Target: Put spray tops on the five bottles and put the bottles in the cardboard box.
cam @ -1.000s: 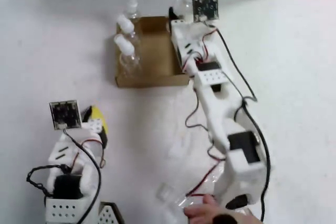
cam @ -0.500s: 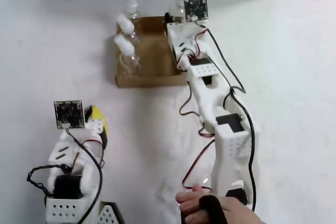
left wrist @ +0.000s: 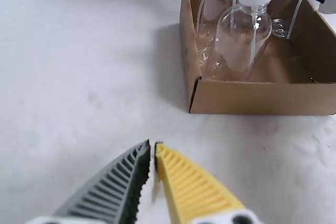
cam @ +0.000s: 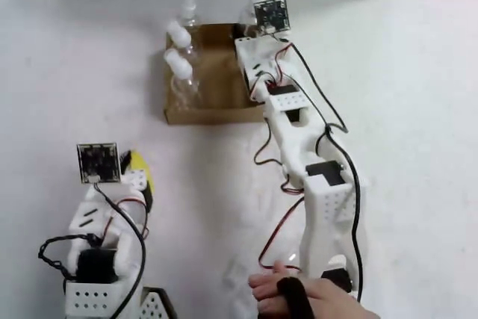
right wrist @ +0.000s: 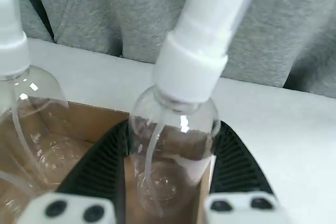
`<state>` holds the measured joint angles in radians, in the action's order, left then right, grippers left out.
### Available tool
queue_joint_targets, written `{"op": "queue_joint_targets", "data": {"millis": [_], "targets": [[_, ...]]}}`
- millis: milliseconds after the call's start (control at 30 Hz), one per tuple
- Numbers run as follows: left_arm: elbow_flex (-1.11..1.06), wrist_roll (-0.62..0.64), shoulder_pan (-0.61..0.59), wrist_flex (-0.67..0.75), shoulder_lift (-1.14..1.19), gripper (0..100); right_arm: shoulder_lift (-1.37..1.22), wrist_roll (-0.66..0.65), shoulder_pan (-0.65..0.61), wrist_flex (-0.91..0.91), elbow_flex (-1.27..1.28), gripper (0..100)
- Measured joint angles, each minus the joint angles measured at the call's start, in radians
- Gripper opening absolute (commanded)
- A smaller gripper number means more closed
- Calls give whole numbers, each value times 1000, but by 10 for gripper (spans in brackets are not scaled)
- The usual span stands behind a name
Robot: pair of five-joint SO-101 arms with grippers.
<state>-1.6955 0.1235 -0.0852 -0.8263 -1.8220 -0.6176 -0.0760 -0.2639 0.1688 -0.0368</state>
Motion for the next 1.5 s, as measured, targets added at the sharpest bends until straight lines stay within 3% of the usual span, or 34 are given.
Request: {"op": "queue_joint_targets", "data": {"millis": [233,533,833,1200,1500], "targets": [[0,0,0,0,0,23,-97,-6,0,157,-6,16],[0,0,0,0,0,23,-123,-63,0,178,-9,16],[0,0,0,0,0,23,-120,-63,-2,61,-37,21],[0,0,0,0,0,23,-118,-75,-8,49,-51,22],[0,0,0,0,0,23,-118,-75,-8,-92,-132,22]]}}
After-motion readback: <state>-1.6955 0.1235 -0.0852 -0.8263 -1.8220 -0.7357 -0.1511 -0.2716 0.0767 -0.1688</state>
